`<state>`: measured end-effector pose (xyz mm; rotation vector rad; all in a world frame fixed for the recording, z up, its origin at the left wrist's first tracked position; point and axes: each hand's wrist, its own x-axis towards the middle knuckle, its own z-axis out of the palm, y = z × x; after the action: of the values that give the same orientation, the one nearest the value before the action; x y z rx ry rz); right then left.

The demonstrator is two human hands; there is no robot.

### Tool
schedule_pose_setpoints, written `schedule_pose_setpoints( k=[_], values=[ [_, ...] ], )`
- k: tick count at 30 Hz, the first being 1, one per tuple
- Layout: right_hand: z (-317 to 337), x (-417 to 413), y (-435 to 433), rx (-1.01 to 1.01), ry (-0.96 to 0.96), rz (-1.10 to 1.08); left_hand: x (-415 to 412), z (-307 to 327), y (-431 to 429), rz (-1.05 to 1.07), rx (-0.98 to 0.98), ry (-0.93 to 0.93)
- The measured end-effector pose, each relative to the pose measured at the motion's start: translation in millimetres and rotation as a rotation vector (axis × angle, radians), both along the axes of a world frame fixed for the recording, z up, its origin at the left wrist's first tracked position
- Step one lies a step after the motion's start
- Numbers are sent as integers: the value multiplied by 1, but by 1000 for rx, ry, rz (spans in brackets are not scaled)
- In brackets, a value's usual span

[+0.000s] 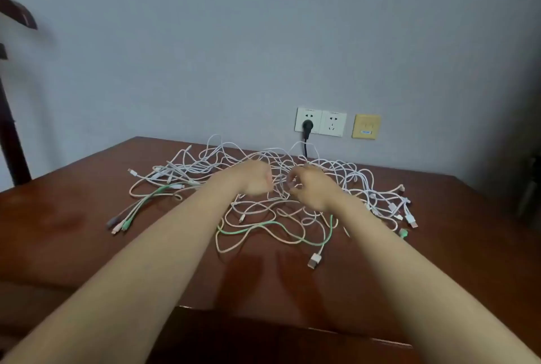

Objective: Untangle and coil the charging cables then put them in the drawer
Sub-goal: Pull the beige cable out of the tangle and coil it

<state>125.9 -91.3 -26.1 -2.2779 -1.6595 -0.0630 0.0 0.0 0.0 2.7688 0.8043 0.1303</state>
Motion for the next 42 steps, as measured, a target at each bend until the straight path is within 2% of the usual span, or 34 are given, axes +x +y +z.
schedule_pose_setpoints(
  k=[2,4,7,10,14,19,22,26,28,30,35,37,42],
  values=[
    [-7,-8,-6,88,30,23,-9,-15,-3,-16,-122,83],
    [-18,-19,-12,50,25,63,-19,-34,-6,3,-165,206],
    [-38,-22,-17,-107,-46,80,-22,-55,-2,12,-72,298],
    [-57,-16,-22,-166,-108,60,-13,-71,3,14,-6,204],
    [-71,5,-27,-107,-151,11,9,-85,3,47,31,62],
    [-76,34,-21,-37,-188,-109,51,-103,-1,143,-29,-314],
    [-79,46,-6,54,-145,-159,78,-114,1,152,-155,-558],
    [-81,57,8,315,18,-181,105,-114,5,87,-465,-916],
    [-77,63,10,440,290,-171,111,-111,6,39,-528,-959],
    [-73,70,11,581,593,-170,115,-109,3,-30,-537,-927],
    [-63,86,6,859,1014,-239,116,-106,-2,-150,-564,-799],
    [-58,93,1,971,1131,-320,114,-107,0,-195,-591,-706],
    [-51,107,-14,1245,1280,-490,110,-104,4,-192,-575,-551]
  ],
)
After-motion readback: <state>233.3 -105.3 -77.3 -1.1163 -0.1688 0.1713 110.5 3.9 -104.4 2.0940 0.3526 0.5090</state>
